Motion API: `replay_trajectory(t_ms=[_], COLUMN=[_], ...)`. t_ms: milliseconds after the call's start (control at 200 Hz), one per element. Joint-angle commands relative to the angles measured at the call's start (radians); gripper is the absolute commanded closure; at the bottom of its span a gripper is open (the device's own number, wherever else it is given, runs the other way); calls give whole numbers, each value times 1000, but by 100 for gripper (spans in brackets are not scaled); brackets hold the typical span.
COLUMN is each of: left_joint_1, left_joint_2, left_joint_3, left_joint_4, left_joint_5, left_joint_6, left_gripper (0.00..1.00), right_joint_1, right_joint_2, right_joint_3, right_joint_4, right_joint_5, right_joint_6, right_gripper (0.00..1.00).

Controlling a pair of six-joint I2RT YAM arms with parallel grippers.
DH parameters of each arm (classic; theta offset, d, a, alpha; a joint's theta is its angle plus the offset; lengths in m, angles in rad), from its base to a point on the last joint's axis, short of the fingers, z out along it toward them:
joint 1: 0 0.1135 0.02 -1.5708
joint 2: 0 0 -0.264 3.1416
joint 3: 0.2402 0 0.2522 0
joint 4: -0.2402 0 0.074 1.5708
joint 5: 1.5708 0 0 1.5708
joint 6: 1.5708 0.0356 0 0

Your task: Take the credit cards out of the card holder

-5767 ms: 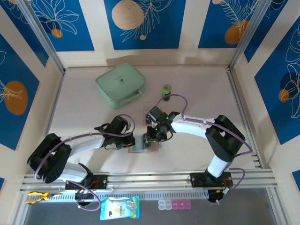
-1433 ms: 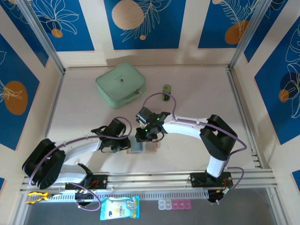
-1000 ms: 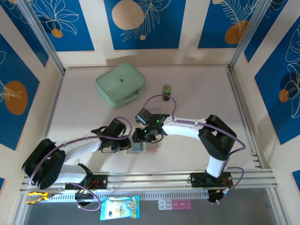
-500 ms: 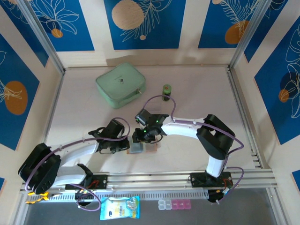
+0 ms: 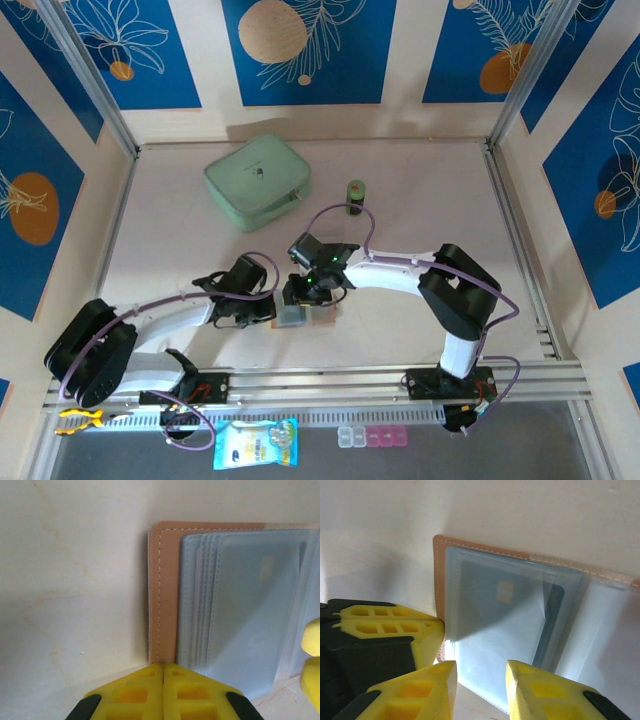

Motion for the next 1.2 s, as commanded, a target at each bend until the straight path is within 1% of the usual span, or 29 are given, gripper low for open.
replay_trajectory(t_ms=[0, 135, 430, 715, 965, 1190], left_joint_1=[-4, -3, -3, -2, -3, -3], left_joint_2=[16, 19, 23, 30, 28, -4], left_joint_3=[-13, -16, -14, -16, -11, 0], left_joint_4=[-6, -3, -5, -5, -6, -23], left_joint_5=[7, 9, 9, 6, 5, -3], left_joint_6=[22, 20, 20, 19, 18, 16], left_gripper=[93, 93, 93, 93, 93, 92], right_joint_1=[-2, -4, -11, -25, -42, -47], right_joint_2=[19, 31, 52, -11, -31, -36], right_joint_3=[-12, -12, -27, -68, -95, -115], right_joint_4=[0, 7, 13, -9, -7, 18], right_joint_5=[-20, -29, -29, 24, 15, -7], right_joint_6=[18, 21, 28, 33, 24, 22], right_gripper=[69, 71, 71, 71, 71, 71])
